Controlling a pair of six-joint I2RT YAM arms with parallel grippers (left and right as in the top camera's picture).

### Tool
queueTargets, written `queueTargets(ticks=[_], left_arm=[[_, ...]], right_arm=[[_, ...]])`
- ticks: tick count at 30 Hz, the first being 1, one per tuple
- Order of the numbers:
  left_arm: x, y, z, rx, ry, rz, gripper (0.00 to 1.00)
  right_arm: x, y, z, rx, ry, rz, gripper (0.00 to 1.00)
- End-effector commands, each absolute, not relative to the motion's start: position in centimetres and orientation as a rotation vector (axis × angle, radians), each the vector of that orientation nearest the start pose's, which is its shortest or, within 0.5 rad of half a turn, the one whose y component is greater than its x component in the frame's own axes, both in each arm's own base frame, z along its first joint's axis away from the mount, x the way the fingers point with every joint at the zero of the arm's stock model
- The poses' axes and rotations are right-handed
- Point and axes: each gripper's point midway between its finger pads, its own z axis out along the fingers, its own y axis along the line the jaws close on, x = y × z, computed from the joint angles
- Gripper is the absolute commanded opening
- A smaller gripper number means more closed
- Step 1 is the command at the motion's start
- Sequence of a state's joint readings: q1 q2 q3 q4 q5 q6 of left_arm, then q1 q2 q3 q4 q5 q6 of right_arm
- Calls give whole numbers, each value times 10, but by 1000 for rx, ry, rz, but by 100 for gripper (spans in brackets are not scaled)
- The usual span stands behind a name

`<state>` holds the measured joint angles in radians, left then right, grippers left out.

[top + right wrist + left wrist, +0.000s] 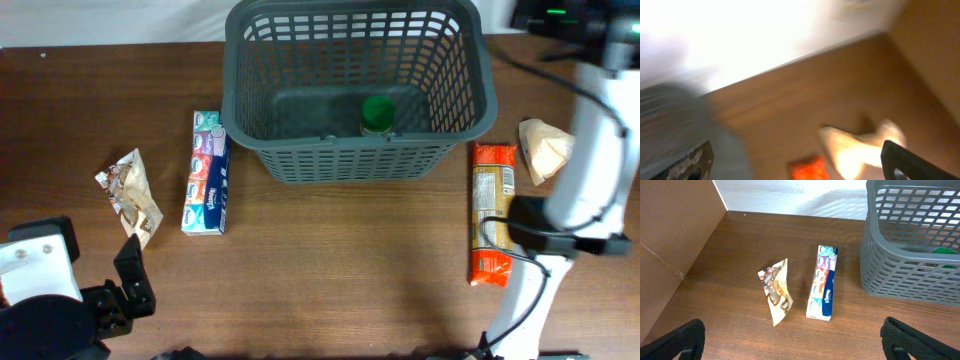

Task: Pack container
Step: 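Open the right gripper and withdraw it from the basket, then reach the right gripper to the beige plastic bag and grasp it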

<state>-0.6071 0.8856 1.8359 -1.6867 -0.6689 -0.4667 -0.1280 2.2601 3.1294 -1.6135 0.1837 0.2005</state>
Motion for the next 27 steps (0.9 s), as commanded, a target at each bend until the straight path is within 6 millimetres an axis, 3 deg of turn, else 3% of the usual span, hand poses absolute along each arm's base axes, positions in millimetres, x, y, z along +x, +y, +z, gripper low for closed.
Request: queueTargets(ticks=[1,7,10,13,17,21,27], left_arm=[[144,30,411,-166,2128,162,100],[144,30,411,-166,2128,162,100],[144,30,411,-166,2128,162,100],[144,30,411,-166,2128,162,100],[144,30,411,-166,2128,162,100],[144,30,411,-166,2128,162,100],[144,30,411,-166,2128,162,99]], right_arm=[[428,-166,375,868,2195,-219,99],[407,-226,338,1120,2231,-9,99],[393,-250,306,1323,2248,21,99],[383,-260,268,1511,2284,34,99],[381,-252,218,1797,2273,85,99],[406,-231,185,1962,2192,223,99],[465,-234,167,1844,2070,298,99]])
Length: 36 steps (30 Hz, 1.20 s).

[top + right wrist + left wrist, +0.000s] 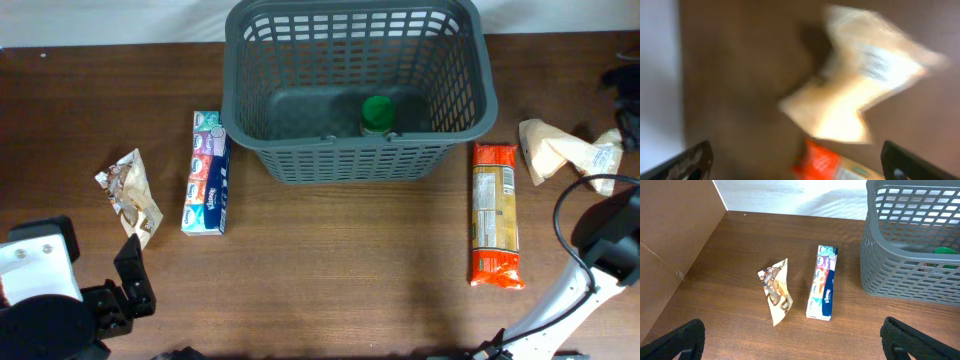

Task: Pack container
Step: 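Reach the right gripper to the beige plastic bag and grasp it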

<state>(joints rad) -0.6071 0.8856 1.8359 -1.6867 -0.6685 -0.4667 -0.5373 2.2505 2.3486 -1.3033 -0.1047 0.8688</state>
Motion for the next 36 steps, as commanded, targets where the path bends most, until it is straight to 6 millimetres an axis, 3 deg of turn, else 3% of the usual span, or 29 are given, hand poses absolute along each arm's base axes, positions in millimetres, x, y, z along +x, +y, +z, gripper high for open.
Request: queueTargets(ticks=[1,9,15,36], left_arm=[[144,30,411,-166,2128,162,100],[144,30,411,-166,2128,162,100],[144,30,411,-166,2128,162,100],[144,30,411,-166,2128,162,100]], right_arm=[[468,-235,163,1883,2027,297,99],[440,-232,128,2226,1858,172,99],[423,-236,113,2283,1859,72,99],[395,-245,45,2490,1872,-109,99]])
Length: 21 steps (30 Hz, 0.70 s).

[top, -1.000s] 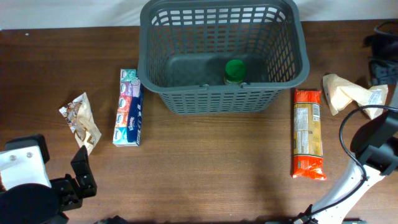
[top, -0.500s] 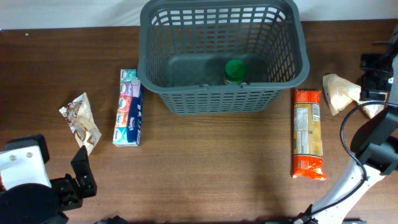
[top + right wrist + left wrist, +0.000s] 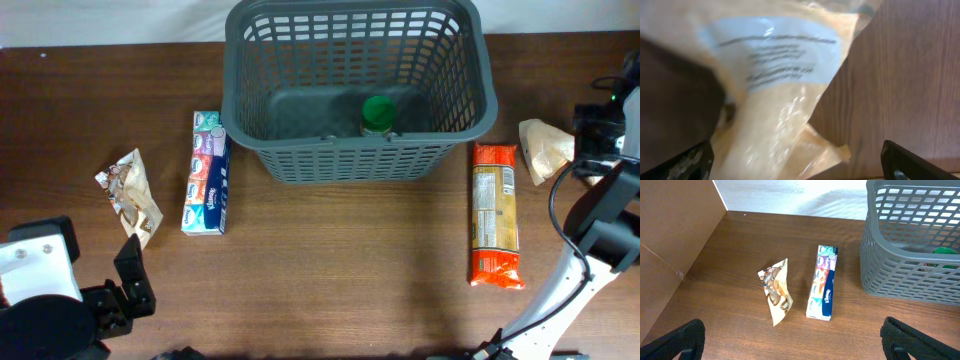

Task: Pack container
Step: 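Reach the right gripper to the beige plastic bag and grasp it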

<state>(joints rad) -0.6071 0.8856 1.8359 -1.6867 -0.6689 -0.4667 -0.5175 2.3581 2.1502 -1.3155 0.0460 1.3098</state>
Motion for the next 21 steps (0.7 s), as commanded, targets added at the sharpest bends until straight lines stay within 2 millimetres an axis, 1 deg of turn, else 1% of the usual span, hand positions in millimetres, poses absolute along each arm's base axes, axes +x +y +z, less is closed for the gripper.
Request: queueTargets(ticks=[1,4,8,10,14,21], left_arm=[[144,30,411,-166,2128,162,100],[144,30,411,-166,2128,162,100],[144,30,411,-166,2128,162,99],[144,30,411,-166,2128,162,100],[144,30,411,-166,2128,162,100],[144,30,411,-166,2128,162,99]], right_arm=[[393,-245,41,-2521,-1893,115,99],[391,-244,29,-2490,-1888,123,99],[390,-243,21,-2475,-1877,132,99],[392,-244,19,-2472,-1890,133,99],[398,-248,15,-2441,-1970,117,99],[398,-252,14,-2447,-1975,146,99]])
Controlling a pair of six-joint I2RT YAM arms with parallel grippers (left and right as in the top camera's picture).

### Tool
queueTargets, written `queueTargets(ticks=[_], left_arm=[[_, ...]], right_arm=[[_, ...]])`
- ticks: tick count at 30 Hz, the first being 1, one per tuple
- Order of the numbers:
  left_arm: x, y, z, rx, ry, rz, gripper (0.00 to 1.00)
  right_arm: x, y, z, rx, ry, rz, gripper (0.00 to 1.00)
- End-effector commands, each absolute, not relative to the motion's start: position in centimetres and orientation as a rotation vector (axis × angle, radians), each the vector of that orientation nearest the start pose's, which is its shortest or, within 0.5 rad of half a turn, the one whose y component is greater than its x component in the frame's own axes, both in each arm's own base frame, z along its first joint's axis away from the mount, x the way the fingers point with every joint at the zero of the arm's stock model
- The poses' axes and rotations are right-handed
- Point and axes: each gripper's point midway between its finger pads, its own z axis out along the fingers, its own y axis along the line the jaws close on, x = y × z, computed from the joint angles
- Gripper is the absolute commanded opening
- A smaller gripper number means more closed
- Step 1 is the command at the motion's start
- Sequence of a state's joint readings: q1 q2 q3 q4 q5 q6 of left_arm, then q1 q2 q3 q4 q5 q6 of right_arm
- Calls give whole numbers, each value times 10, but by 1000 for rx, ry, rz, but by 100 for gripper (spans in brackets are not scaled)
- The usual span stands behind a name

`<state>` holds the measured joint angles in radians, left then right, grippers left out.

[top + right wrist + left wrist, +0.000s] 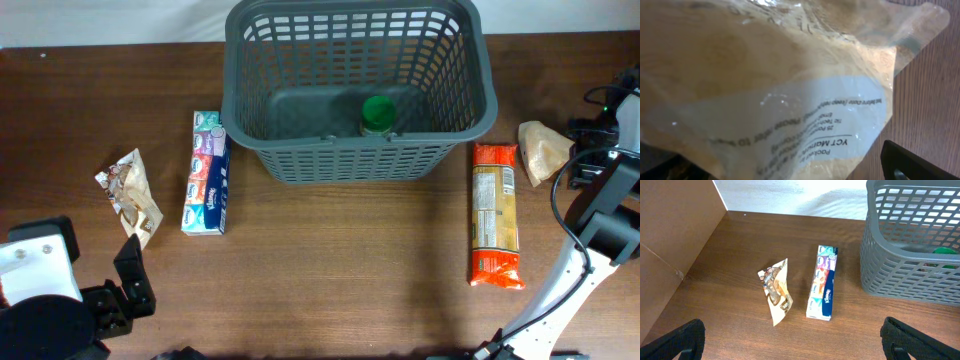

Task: Pack container
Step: 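Reach the right gripper to the beige plastic bag and grasp it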

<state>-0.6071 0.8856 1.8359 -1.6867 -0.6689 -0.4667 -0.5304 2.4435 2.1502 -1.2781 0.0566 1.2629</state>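
Note:
The grey basket (360, 95) stands at the back centre with a green-lidded jar (377, 112) inside. A tan clear bag with a white label (540, 150) (790, 75) lies right of it. My right gripper (588, 140) (790, 170) is open, down close over this bag. The bag fills the right wrist view between the wide-apart fingers (920, 165). An orange pasta packet (496, 212), a tissue pack (207, 172) (823, 281) and a crinkled snack packet (130, 195) (776, 290) lie on the table. My left gripper (130, 280) (800, 345) rests open at the front left, holding nothing.
The wooden table's right edge (632, 200) is close to the bag and the right arm. A brown board (675, 245) rises at the table's left side. The right arm's cable (560, 215) loops beside the pasta packet.
The right wrist camera has come nearer to the tan bag, which now fills its view from edge to edge. The left arm and the other items have not moved.
My right arm first stood over the pasta packet, its view a blur. Then it was at the far right edge with the tan bag below it. Later it was close over the bag, and now the bag lies between its open fingers.

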Motion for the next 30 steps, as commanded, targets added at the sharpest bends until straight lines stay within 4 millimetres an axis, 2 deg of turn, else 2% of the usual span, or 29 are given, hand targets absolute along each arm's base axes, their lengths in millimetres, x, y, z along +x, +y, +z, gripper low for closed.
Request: queueTargets(ticks=[1,10,18,23,25,26,28,30], left_arm=[[144,30,411,-166,2128,162,100],[144,30,411,-166,2128,162,100],[144,30,411,-166,2128,162,100],[144,30,411,-166,2128,162,100],[144,30,411,-166,2128,162,100],[144,30,411,-166,2128,162,100],[144,30,411,-166,2128,162,100],[144,30,411,-166,2128,162,100]], right_arm=[[397,-252,14,-2448,-1975,150,99],[394,-256,11,-2436,-1990,211,99],[391,-253,-6,-2394,-1981,221,99],[391,-254,-7,-2396,-1981,220,99],[391,-254,-7,-2396,-1981,221,82],[391,-254,-7,-2395,-1981,220,68],[391,-253,-7,-2395,-1980,213,30],[393,-251,-7,-2393,-1976,191,5]])
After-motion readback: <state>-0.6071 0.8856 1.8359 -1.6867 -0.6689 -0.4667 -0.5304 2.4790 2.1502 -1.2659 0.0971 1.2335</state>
